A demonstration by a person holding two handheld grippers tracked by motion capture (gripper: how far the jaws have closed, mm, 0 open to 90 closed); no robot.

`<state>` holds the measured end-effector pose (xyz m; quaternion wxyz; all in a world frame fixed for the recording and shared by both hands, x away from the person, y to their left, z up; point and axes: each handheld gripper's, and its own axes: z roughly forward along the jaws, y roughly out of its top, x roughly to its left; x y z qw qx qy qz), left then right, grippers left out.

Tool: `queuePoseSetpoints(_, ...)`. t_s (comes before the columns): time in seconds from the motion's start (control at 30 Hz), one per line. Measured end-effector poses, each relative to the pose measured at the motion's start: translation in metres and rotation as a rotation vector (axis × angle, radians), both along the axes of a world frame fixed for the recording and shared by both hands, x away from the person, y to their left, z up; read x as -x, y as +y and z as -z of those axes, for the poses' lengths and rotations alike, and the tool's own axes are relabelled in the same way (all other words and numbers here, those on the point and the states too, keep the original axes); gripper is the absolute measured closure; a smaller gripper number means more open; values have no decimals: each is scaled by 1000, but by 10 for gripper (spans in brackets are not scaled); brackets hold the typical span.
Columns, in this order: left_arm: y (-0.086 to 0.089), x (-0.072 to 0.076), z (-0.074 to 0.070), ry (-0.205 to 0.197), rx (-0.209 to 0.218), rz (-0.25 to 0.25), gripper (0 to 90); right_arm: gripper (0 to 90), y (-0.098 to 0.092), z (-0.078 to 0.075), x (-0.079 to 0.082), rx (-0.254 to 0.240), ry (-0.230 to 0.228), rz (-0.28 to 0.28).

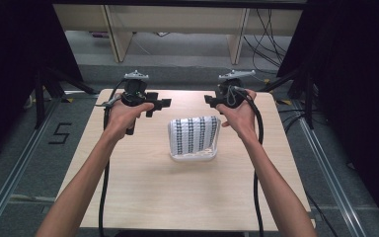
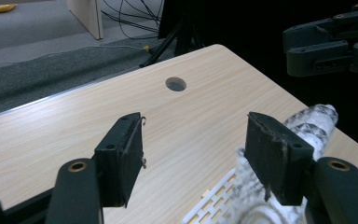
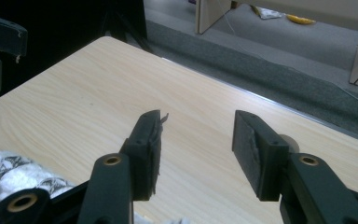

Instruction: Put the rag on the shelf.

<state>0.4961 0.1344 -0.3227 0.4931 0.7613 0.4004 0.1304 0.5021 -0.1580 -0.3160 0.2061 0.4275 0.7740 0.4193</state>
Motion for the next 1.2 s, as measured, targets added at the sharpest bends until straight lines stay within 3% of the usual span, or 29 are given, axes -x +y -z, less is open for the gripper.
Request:
queuePoseSetpoints(0.3, 6, 11, 2, -8, -8, 12, 343, 466, -9, 0, 8, -41, 8, -19)
queuePoseSetpoints(0.67, 8, 18, 7, -11, -44, 10, 266, 366, -7, -6, 21, -50, 4, -50)
queuePoseSetpoints(0.9, 9, 23, 8, -4, -17, 6, 210, 333, -7, -6, 28, -46, -1, -64)
queuePoseSetpoints(0.93, 10, 24, 8, -5, -12, 5, 208, 330, -6, -6, 29, -66, 11, -63)
queuePoseSetpoints(1.2, 11, 36, 9, -17, -16, 27, 191, 321, -11, -6, 36, -79, 11, -67)
